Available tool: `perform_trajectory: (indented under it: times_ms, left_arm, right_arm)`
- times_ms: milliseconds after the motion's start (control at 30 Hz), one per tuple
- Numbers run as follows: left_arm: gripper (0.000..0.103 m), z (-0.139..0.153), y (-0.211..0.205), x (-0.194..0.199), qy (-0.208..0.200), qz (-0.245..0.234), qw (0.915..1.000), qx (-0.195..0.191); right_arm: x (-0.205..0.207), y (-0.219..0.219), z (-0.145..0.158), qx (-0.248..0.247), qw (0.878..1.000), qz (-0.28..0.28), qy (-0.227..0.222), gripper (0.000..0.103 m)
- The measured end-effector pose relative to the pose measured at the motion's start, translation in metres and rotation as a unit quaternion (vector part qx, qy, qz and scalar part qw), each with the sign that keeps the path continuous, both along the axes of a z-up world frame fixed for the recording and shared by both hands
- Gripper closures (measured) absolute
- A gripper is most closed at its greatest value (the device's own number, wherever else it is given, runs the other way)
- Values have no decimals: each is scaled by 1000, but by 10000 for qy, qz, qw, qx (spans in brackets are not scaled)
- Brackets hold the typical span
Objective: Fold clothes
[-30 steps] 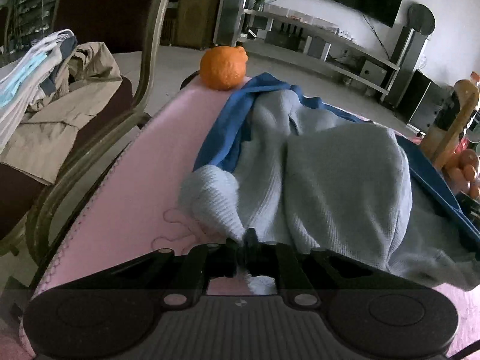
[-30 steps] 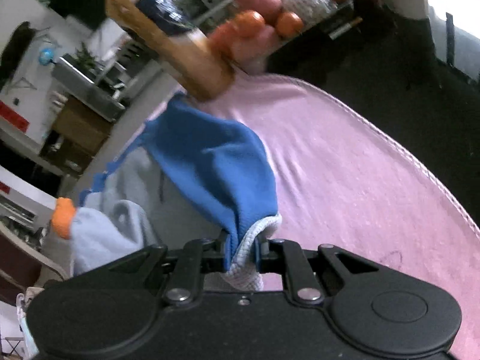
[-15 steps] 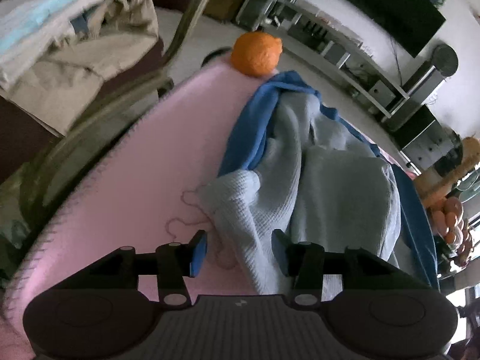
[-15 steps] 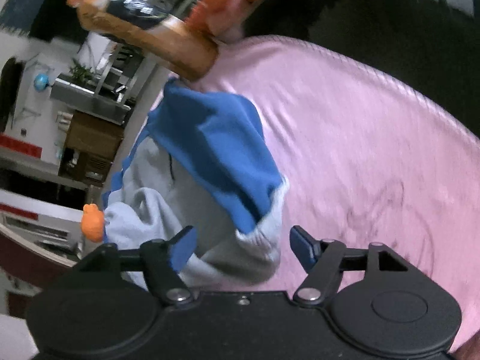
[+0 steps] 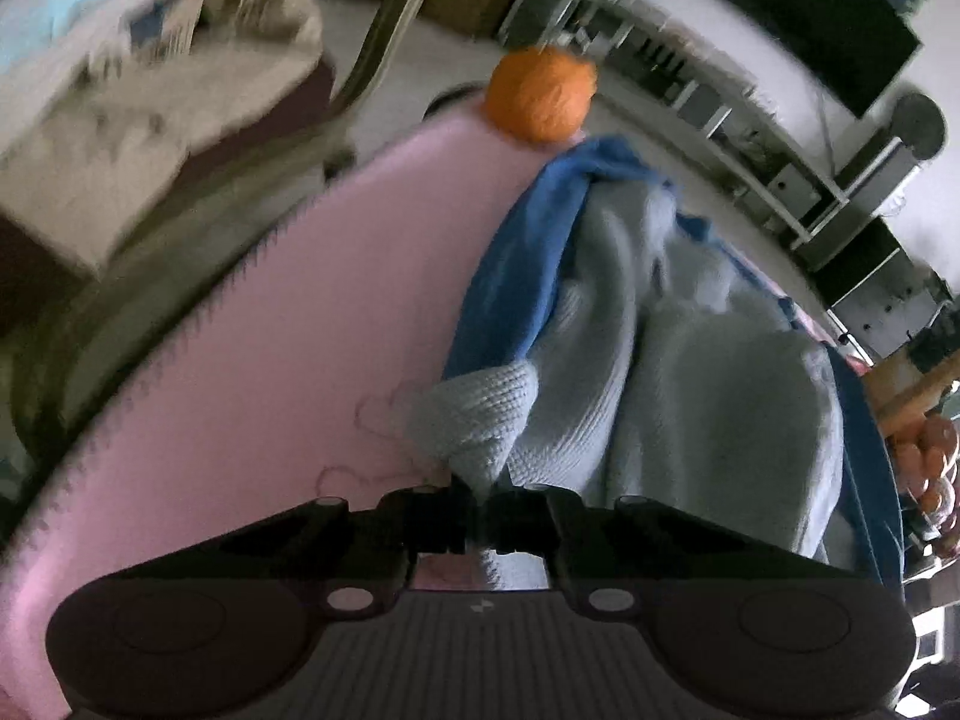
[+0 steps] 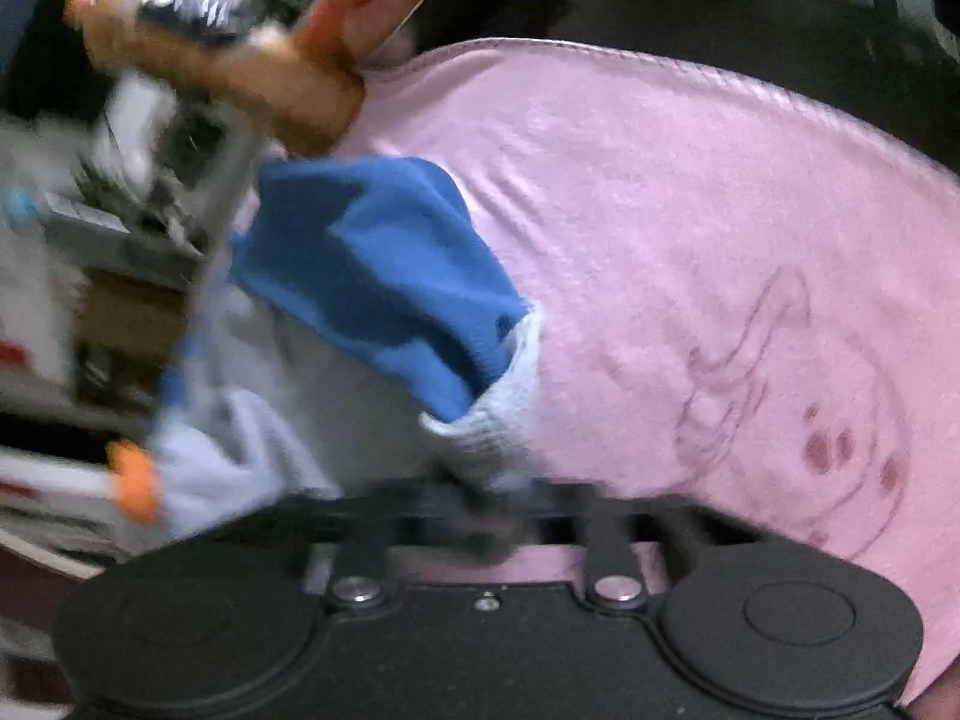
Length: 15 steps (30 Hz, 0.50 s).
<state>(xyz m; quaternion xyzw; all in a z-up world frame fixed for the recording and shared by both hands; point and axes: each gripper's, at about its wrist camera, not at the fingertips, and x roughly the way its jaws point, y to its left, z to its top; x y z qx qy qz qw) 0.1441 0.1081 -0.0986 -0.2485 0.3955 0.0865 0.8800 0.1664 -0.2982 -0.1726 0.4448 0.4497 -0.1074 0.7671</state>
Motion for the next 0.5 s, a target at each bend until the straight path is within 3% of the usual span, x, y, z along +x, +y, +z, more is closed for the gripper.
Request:
perform_trajectory:
  times_ms: [67,167,200,267,333,400,500]
  left_arm:
    - [99,22,3,-11,-347,-128,9993,-56]
    - [99,44,10,-29,-675,-254,9973,-152]
    - [99,48,12,-34,-724,-281,9969,-158]
    - [97,37,11,-36,-425,-289,9986,-98]
    - [97,12,9,-35,191,-235,9993,-229]
    - [96,-11,2,-34,722,-165,9972,-32]
    - [88,-14,-7,-34,956,-259,9942,418]
  right_arm:
    - [-3,3,19,-236,9988,219,-367,98]
    - [-26,-7,59,-214,9917,313,-1228,98]
    - [-34,-14,64,-280,9909,305,-1285,98]
    - [-48,-25,71,-431,9896,292,-1343,98]
    - [-51,-32,54,-704,9924,309,-960,98]
    - [-49,-36,25,-714,9963,284,-373,98]
    - [-49,-31,7,-835,9954,452,131,97]
